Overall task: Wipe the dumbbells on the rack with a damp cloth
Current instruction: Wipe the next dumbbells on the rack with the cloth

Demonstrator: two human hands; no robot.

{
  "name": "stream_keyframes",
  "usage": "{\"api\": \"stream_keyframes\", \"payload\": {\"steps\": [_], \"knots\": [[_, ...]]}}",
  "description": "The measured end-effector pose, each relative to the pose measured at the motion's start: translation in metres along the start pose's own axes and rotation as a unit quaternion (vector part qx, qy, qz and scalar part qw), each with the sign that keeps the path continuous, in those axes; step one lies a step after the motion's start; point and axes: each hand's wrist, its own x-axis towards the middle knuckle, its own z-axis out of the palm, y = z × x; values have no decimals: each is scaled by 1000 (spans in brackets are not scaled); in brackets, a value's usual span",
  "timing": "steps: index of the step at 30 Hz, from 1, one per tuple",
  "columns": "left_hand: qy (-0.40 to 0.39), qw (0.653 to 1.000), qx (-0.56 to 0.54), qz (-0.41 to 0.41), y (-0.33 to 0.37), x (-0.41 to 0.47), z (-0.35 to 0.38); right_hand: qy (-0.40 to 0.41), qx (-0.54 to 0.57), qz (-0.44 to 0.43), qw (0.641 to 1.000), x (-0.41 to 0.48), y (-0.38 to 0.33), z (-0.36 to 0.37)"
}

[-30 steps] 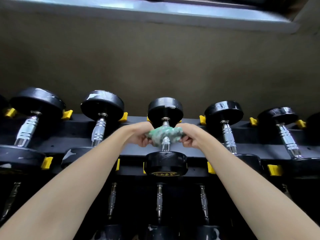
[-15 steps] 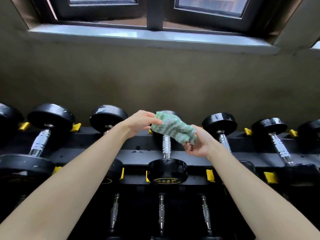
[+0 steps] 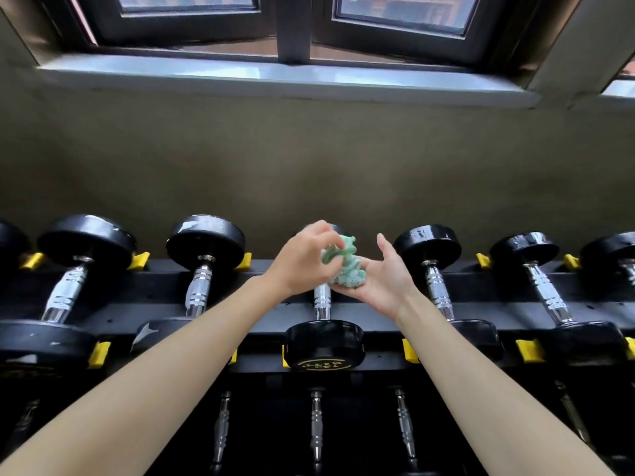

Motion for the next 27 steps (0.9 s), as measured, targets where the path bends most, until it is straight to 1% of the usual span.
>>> {"api": "stream_keyframes", "payload": {"steps": [1, 3, 6, 7, 9, 10, 12, 13, 14, 15, 16, 17, 19, 21, 23, 24, 27], "knots": [[-30, 1000, -4, 6, 3, -2, 1, -1, 3, -6, 1000, 0, 0, 0], [-89, 996, -13, -13, 8, -7, 0, 5, -10, -12, 1000, 1, -1, -2], [-157, 986, -52, -31, 1, -10, 4, 22, -43, -24, 999, 3, -1, -8], [-169, 982, -79, -37, -2, -11, 5, 33, -51, -27, 998, 6, -1, -10], [-147, 979, -127, -63, -5, -11, 4, 63, -83, -41, 994, 10, -1, -14], [-111, 981, -136, -81, -5, -9, 3, 76, -111, -49, 990, 13, -2, -15], [-12, 981, -146, -130, -11, -4, 0, 122, -182, -71, 973, 22, -5, -21], [24, 975, -149, -166, -18, -3, -1, 157, -234, -91, 955, 27, -6, -24], [43, 967, -150, -203, -28, -1, -1, 191, -296, -119, 928, 31, -6, -27], [48, 957, -150, -242, -38, -2, 0, 214, -363, -151, 894, 35, -7, -29], [40, 947, -152, -280, -49, -4, 3, 219, -423, -180, 861, 40, -6, -30], [22, 936, -157, -314, -57, -6, 7, 212, -471, -205, 832, 43, -5, -30], [-7, 913, -173, -369, -69, -13, 16, 174, -539, -233, 791, 51, 2, -25], [-2, 890, -190, -415, -79, -17, 25, 133, -583, -263, 757, 59, 10, -18], [11, 860, -201, -469, -87, -19, 30, 100, -606, -302, 729, 69, 18, -10], [5, 848, -200, -490, -91, -20, 33, 85, -619, -318, 713, 74, 21, -7], [-25, 833, -194, -517, -96, -22, 39, 48, -677, -323, 659, 86, 26, -6]]}}
